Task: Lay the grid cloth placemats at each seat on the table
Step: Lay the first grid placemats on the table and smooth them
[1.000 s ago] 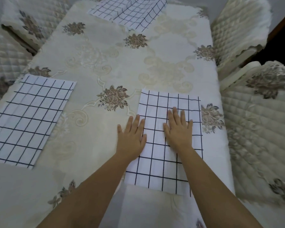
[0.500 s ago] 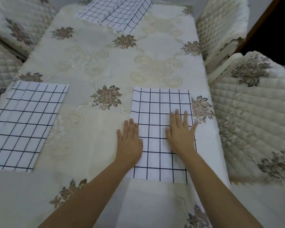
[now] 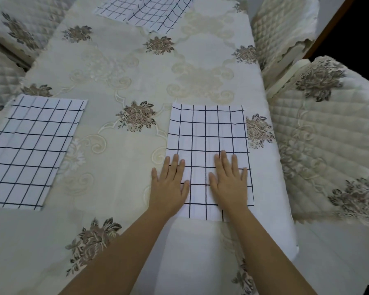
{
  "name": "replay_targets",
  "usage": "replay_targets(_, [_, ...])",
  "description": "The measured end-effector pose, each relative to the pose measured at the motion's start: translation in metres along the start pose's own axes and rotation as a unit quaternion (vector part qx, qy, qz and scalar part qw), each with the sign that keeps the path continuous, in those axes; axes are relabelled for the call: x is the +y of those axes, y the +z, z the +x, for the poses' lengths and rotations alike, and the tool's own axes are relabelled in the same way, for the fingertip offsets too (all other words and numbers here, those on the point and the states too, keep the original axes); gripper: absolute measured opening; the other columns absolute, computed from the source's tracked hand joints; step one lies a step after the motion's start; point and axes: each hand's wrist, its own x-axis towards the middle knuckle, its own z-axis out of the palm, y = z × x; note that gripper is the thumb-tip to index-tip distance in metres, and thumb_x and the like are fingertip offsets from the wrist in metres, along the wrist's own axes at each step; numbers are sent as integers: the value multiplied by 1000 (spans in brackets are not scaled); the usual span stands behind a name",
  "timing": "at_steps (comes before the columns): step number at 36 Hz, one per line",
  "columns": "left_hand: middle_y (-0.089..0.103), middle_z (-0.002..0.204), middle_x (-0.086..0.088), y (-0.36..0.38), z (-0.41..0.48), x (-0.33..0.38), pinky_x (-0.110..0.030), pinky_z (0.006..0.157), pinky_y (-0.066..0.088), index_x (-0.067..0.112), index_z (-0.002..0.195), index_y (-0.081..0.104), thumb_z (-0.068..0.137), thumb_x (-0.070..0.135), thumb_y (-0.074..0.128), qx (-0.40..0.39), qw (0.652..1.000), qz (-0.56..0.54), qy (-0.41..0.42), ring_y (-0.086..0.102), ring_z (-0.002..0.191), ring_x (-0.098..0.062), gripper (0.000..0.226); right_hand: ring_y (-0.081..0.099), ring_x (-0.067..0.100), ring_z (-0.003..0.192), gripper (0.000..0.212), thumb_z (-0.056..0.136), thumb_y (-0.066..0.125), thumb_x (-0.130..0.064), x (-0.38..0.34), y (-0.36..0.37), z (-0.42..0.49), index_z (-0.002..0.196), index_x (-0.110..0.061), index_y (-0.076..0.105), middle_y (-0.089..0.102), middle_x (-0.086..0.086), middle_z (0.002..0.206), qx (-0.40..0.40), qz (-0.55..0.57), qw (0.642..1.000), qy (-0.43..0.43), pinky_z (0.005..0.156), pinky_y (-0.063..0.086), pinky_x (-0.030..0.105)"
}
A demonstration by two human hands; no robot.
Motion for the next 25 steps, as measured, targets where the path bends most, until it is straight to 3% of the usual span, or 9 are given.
replay_targets(3, [44,144,-7,-2,-8,-9,-57,94,42,14,136,45,86,37,33,5,1000,-7,0,45,131,-26,57,-5,19,147,71,83,-4,-51,17,-2,-6,150,-26,4,-4,-9,157,-3,2,1000,17,116,4,49])
replay_targets(8, [42,146,-6,-4,-22,-24,-57,95,41,13,137,45,89,35,30,4,1000,-3,-3,43,132,-23,55,-3,18,147,76,80,-8,-49,34,-9,-16,150,-24,5,-10,-13,153,-1,13,999,50,116,5,48])
replay_targets(14, [47,141,-14,-6,-26,-23,-63,89,42,5,131,51,87,32,32,4,1000,1,-11,47,127,-34,55,-4,22,147,51,101,21,-29,33,-17,-18,150,-17,12,3,-2,159,-19,25,996,80,114,-2,55])
replay_targets(17, [49,139,-16,-11,-26,-9,-61,90,43,3,127,55,84,31,32,0,1000,19,1,48,127,-34,55,21,34,143,60,91,17,-33,9,-19,-22,142,-8,36,29,8,153,15,-1,998,59,107,15,65])
replay_targets(20, [55,134,-12,-9,-27,7,-56,87,47,6,121,61,82,29,33,-17,999,16,38,54,122,-28,53,52,38,122,55,82,31,-27,-24,-13,-28,124,-5,59,57,12,133,41,-22,999,-3,89,38,68])
replay_targets(23, [55,134,-8,-5,-30,17,-52,91,46,9,123,61,86,30,29,-31,999,-2,30,54,123,-23,53,56,33,119,52,81,34,-28,-48,-3,-35,122,-11,61,59,8,131,13,-17,999,-42,86,46,59])
replay_targets(25, [42,145,-5,-4,-32,17,-52,102,36,11,135,48,89,32,20,-37,999,-22,21,42,133,-22,57,55,29,121,50,84,34,-30,-50,8,-40,124,-14,60,57,5,134,-4,-12,999,-51,88,48,55])
